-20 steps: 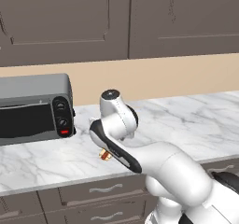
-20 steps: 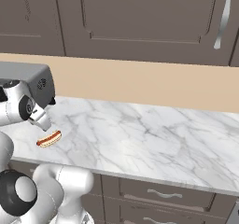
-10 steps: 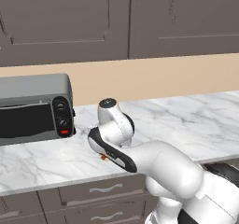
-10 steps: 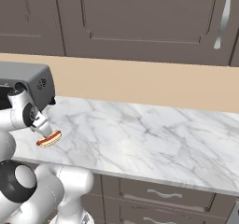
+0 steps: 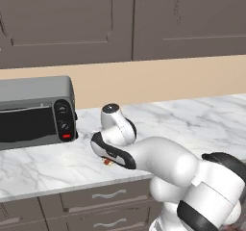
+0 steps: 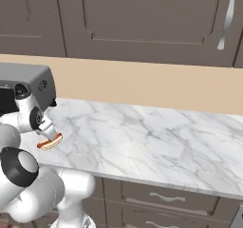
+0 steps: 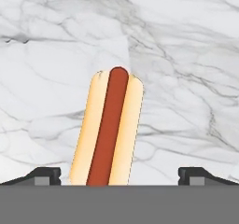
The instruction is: Store the hot dog in the freezer for long-term storage. Close the freezer door after placing the cooked food.
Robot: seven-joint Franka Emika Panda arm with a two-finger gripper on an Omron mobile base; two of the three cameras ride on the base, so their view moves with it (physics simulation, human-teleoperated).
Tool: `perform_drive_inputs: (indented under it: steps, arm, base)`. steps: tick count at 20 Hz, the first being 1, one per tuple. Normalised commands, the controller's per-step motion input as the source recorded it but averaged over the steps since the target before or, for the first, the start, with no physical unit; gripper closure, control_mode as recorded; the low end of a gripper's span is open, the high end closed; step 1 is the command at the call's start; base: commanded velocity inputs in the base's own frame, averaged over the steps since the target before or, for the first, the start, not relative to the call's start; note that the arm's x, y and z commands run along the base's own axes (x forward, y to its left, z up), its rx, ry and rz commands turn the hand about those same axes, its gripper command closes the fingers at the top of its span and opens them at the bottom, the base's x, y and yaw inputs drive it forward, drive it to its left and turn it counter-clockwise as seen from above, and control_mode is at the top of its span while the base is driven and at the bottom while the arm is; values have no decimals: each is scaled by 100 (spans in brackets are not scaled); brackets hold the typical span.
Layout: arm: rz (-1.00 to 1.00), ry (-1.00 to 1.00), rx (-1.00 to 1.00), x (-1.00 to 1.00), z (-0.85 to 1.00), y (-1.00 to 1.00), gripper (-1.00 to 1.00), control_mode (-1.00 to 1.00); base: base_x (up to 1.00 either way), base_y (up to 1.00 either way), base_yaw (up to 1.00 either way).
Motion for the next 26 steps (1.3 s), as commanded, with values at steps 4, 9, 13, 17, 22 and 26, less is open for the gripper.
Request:
perform_drive_inputs:
  steps: [4,9,13,17,22,26]
  arm:
    - [-7,3,0,2,-22,0,-100,-100]
    - [-7,2,0,4,-12,0,-100,-100]
    - [-9,7,0,8,-18,0,-100,-100]
    - [-8,7,0,6,-21,0,-100,-100]
    - [-5,6,0,7,-14,0,-100,-100]
    - [-3,4,0,6,-10,0,-100,-100]
  base:
    - [0,0,0]
    - [0,0,0]
    - [0,0,0]
    - [0,0,0]
    - [0,0,0]
    - [0,0,0]
